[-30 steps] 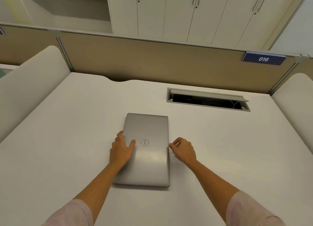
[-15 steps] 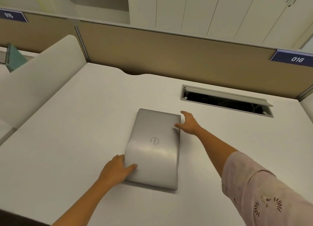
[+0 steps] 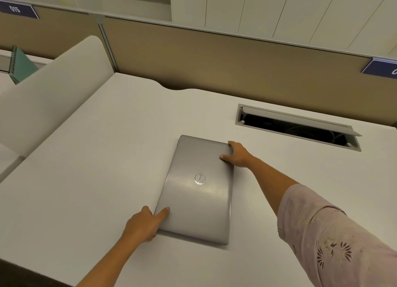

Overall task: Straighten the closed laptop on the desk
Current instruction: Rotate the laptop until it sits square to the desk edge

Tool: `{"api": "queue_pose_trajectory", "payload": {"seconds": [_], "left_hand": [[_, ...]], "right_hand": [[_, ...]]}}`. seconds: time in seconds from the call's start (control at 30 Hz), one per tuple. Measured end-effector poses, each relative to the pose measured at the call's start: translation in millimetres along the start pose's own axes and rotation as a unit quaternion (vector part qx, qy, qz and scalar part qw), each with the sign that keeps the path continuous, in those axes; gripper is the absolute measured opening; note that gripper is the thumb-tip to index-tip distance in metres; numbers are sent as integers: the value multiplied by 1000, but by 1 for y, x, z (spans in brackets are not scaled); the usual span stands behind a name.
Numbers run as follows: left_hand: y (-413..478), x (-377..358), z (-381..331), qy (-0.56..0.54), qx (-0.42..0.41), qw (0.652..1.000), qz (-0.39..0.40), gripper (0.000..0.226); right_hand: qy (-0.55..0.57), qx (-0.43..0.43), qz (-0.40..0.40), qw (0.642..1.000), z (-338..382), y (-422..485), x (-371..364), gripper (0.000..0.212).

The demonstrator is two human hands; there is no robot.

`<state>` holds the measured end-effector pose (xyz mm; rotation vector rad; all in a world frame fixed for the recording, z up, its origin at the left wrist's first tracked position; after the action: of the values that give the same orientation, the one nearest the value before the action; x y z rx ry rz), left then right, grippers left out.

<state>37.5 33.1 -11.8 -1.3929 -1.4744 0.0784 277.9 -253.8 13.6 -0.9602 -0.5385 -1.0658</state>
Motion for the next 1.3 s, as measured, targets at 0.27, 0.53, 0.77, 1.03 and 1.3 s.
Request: {"api": "queue_pose_trajectory", "payload": {"seconds": [0.27,0.53,0.77,1.03,1.3], "left_hand": [[7,-9,15,-173,65,983,-14,61],[20,-7,-4,-63,16,996,-54,53],[45,-9,-42,11,-20,999,-48,63],[55,-7,-99,-2,-27,998,-50,70],[52,-9,-146,-26,-65,995,-75,62]], "right_hand": [[99,-109,-64,987,-17,0,3,66],[119,-193,-107,968,-66,-38,24,52],[168,-271,-147,936,-131,-92,33,46],[195,-302,-151,921,-175,-147,22,29],[195,-308,-171,915,-185,-185,14,34]]}}
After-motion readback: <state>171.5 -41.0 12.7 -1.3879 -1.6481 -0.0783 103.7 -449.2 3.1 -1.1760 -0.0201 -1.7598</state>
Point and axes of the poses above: each hand's wrist, its own y-axis towards the middle knuckle, its own x-axis out of the back of the hand, z = x × y, the point moved 7 cm from there along y, towards the middle knuckle, and after that the axes turned 4 degrees about -y, right-handed, at the moved point
